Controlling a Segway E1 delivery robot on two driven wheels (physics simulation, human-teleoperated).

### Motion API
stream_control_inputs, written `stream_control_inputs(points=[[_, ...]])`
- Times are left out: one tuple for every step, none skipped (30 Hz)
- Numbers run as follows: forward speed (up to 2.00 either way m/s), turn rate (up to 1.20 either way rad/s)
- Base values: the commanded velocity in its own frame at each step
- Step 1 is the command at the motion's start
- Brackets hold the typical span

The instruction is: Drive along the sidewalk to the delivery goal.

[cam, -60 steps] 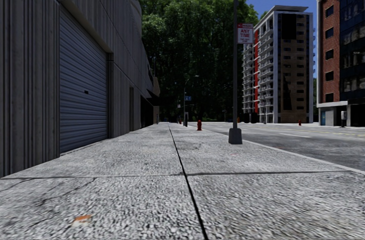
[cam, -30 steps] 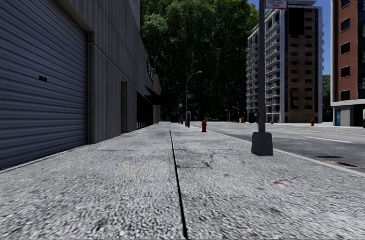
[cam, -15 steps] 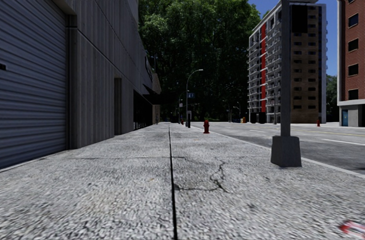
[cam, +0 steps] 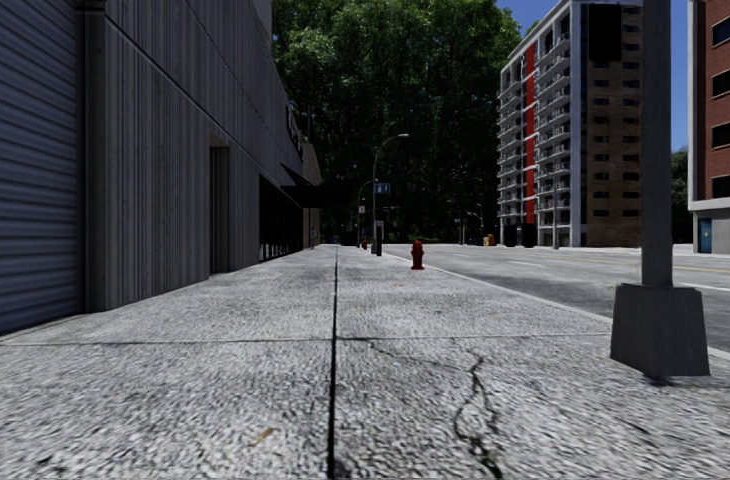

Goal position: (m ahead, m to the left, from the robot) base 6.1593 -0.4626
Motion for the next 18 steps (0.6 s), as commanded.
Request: stream_control_inputs(points=[[2.00,0.00],[2.00,0.00],[2.00,0.00],[2.00,0.00],[2.00,0.00],[2.00,0.00],[2.00,0.00],[2.00,0.00],[2.00,0.00],[2.00,0.00],[2.00,0.00],[2.00,0.00],[2.00,0.00],[2.00,0.00],[2.00,0.00],[2.00,0.00],[2.00,0.00],[2.00,0.00]])
